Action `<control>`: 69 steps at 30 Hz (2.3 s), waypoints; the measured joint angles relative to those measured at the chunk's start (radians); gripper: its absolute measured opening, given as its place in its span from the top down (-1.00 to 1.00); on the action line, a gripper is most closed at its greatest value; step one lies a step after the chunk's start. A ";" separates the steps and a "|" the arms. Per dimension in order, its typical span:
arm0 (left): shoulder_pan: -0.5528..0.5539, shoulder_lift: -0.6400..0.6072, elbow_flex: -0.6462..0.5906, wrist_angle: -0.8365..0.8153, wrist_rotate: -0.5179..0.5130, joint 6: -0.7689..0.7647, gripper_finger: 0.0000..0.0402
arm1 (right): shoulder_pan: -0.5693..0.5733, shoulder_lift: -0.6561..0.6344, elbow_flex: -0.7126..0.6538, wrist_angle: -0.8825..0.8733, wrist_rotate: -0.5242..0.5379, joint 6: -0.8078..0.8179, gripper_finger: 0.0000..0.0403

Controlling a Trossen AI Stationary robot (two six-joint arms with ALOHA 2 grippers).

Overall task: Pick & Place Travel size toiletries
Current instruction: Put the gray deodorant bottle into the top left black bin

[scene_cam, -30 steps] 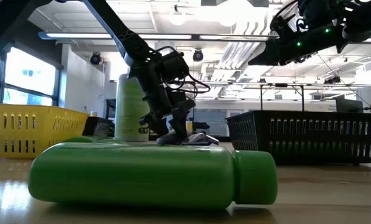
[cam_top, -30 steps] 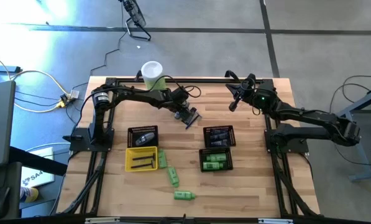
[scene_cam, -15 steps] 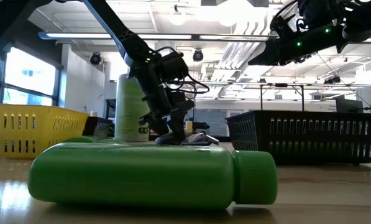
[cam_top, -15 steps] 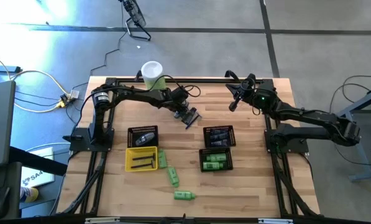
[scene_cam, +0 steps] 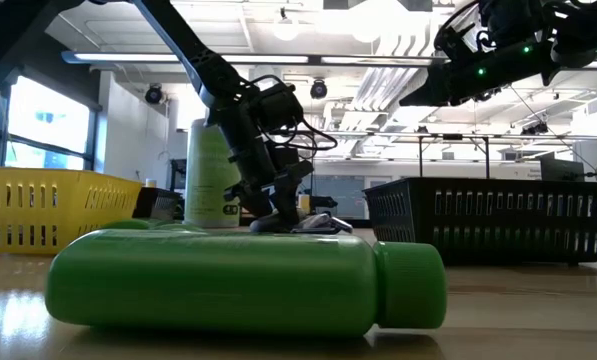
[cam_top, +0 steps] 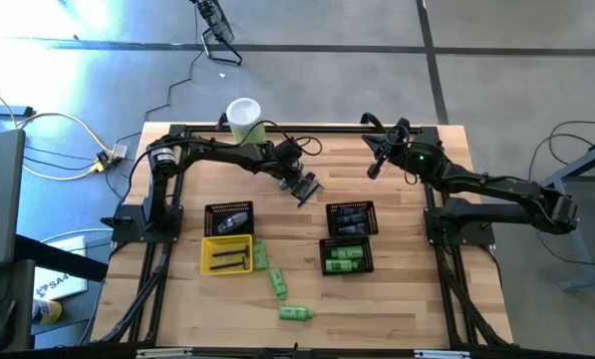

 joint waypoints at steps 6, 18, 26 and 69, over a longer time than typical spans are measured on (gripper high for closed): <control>0.000 0.000 0.000 0.000 0.001 0.007 -0.11 | 0.000 0.000 0.000 -0.002 0.000 -0.001 0.99; 0.000 -0.004 0.000 -0.002 0.002 0.007 -0.09 | 0.000 0.000 0.000 -0.005 0.000 -0.001 0.99; -0.002 -0.086 -0.001 -0.016 0.010 0.053 -0.08 | 0.000 0.000 0.000 -0.006 0.000 -0.001 0.99; -0.385 -0.539 -0.157 -0.846 -0.200 -0.267 -0.08 | 0.001 0.000 0.000 0.002 -0.034 0.029 0.99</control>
